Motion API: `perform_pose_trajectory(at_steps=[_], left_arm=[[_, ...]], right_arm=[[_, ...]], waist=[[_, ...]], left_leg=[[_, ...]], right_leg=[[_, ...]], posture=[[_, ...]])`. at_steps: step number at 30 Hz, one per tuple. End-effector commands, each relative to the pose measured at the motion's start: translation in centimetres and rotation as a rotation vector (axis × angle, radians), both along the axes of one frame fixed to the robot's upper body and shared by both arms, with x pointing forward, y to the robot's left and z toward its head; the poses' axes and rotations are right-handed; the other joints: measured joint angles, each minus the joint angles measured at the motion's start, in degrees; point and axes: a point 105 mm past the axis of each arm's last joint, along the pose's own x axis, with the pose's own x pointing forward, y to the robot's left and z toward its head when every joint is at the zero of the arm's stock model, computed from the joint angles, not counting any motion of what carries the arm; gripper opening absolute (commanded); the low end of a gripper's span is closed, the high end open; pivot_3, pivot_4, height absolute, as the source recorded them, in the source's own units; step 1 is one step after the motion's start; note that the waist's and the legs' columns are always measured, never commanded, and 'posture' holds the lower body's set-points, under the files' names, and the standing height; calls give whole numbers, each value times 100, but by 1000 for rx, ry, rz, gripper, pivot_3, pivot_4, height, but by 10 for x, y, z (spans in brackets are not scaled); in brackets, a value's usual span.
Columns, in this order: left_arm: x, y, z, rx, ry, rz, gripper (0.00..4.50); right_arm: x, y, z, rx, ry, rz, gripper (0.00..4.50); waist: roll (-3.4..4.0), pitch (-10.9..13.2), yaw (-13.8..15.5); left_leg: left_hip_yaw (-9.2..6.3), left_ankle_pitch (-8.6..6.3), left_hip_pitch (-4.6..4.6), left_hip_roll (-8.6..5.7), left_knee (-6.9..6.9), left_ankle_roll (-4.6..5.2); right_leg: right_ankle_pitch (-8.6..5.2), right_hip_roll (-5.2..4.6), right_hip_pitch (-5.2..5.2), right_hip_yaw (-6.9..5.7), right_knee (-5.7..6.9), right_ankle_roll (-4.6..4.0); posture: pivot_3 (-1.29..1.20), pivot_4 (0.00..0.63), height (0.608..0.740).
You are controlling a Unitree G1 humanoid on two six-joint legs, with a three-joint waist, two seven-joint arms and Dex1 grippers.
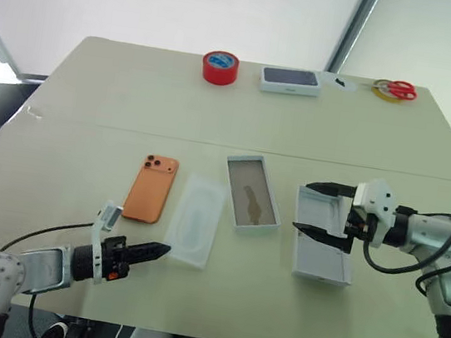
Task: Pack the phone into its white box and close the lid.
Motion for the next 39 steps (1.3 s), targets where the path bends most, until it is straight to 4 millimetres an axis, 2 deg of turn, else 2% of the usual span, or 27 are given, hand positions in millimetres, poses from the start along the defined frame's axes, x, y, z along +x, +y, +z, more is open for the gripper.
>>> perform_pose_trajectory(at_steps=[1, 6, 10, 16, 17, 20, 23, 26, 31, 33, 36, 39], left_arm=[[2, 1, 6, -32, -9, 13, 38], [11, 11, 21, -69, -58, 80, 38], [25, 21, 48, -191, -194, 219, 38], [25, 15, 40, -246, -137, 215, 38], [25, 14, 40, -259, -129, 214, 38], [25, 14, 34, -259, -123, 235, 38], [27, 17, 35, -262, -138, 265, 38], [28, 20, 42, -255, -192, 283, 0], [25, 19, 42, -224, -195, 275, 0], [25, 17, 44, -237, -191, 268, 0], [29, 11, 51, -243, -212, 257, 0], [36, 8, 58, -241, -237, 275, 0]], right_arm=[[-2, 10, 14, 1, -72, 40, 4500], [-9, 24, 7, 16, -48, 88, 4500], [-17, 48, -3, 16, -35, 159, 4500], [-12, 83, -18, -41, -32, 268, 4500], [-10, 85, -19, -50, -32, 276, 4500], [-6, 91, -44, -205, -45, 331, 4500], [-2, 92, -52, -247, -19, 352, 4500], [7, 89, -51, -258, 6, 323, 3627], [15, 85, -50, -269, 24, 295, 982], [11, 91, -47, -239, 37, 313, 39], [6, 101, -50, -226, 71, 312, 39], [11, 108, -55, -232, 53, 261, 39]], waist=[[0, 0, 0], [-3, 2, -15], [-6, 4, -15], [-8, 5, -25], [-8, 5, -29], [-14, 7, -16], [-17, 8, -9], [-17, 9, -32], [-18, 9, -25], [-18, 9, -22], [-19, 10, -27], [-19, 9, -27]], left_leg=[[0, 1, 0, 0, 0, -1], [0, 2, -4, 0, 0, -4], [-1, 3, -4, 1, -3, -5], [0, 7, -4, 0, -2, -12], [-1, 7, -4, 0, -2, -12], [-1, 8, -5, 0, -2, -13], [-1, 8, -5, -1, 0, -13], [-1, 9, -5, -1, 1, -14], [-2, 9, -5, -1, 0, -15], [-3, 9, -5, -1, 0, -15], [-8, 9, -5, -1, 1, -15], [-9, 9, -6, -1, 0, -15]], right_leg=[[0, 0, -1, 0, 0, 0], [0, 0, -6, 0, 0, 0], [0, 0, -7, 0, -1, 1], [0, 1, -8, -1, -1, 1], [0, 1, -8, -1, 0, 1], [1, 1, -8, -5, -1, 1], [0, 1, -6, -7, -3, 1], [1, 1, -5, -7, -3, 1], [1, 1, -3, -10, -6, 1], [1, 1, -2, -12, -8, 1], [1, 1, 1, -14, -8, 1], [1, 1, 0, -15, -9, 1]], posture=[[0, 150, 730], [0, 150, 730], [0, 150, 730], [0, 150, 730], [0, 150, 730], [0, 150, 730], [0, 150, 730], [0, 150, 730], [0, 150, 730], [0, 150, 730], [0, 150, 730], [0, 150, 730]])
